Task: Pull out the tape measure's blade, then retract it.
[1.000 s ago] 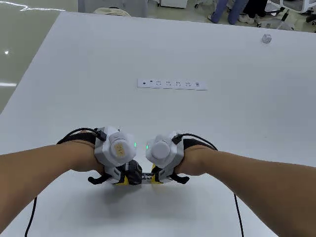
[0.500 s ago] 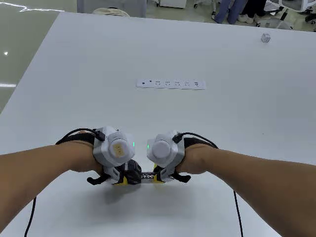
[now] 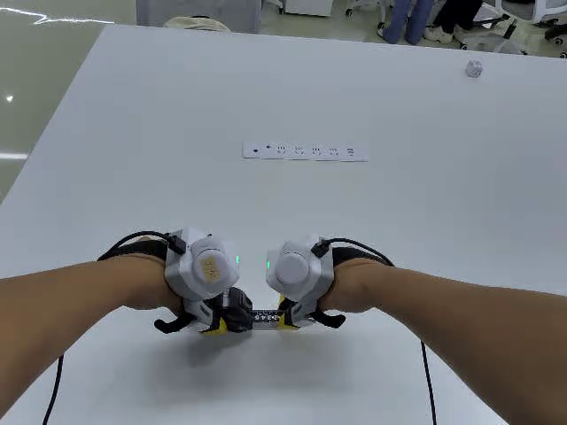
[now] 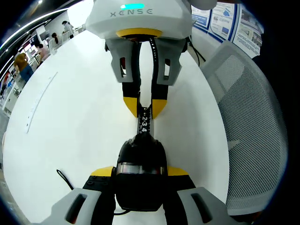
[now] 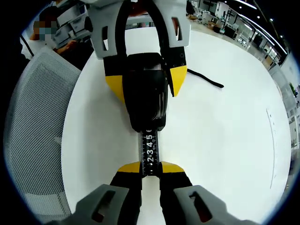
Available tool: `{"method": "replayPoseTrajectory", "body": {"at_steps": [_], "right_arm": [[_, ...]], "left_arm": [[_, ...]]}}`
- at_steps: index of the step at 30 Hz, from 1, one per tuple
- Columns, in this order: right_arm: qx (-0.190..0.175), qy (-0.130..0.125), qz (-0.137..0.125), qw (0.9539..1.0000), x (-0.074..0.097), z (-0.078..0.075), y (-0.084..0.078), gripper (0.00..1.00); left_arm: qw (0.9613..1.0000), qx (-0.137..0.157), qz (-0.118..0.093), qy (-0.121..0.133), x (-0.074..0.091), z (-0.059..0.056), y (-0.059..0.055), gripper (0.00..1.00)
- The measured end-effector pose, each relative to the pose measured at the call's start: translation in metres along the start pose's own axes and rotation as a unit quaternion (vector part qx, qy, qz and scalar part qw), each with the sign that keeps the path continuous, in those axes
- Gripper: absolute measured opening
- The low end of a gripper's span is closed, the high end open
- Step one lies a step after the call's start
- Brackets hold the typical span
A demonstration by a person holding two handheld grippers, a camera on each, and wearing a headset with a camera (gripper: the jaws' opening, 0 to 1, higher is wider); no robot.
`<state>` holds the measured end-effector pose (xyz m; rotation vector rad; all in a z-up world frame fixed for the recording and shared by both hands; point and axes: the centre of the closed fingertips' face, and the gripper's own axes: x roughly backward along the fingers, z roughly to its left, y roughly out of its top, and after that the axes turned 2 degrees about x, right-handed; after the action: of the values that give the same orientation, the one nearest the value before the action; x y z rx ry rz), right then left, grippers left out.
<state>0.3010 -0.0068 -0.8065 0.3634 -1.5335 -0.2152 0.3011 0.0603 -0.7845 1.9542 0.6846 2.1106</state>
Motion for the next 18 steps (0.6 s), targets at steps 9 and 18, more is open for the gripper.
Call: {"method": "replayPoseTrajectory", "body": {"at_steps": [9, 18], "right_arm": [[0.001, 0.0, 0.003, 1.0, 0.0001, 0.0, -0.0041, 0.13], [0.002, 0.0, 0.004, 1.0, 0.0003, -0.0003, -0.0068, 0.13]], "left_arm": [[1.0, 0.001, -0.001, 0.0, 0.0004, -0.0003, 0.0, 0.36], [1.0, 0.0, 0.0, 0.0, 0.0005, -0.001, -0.0001, 0.36]]}}
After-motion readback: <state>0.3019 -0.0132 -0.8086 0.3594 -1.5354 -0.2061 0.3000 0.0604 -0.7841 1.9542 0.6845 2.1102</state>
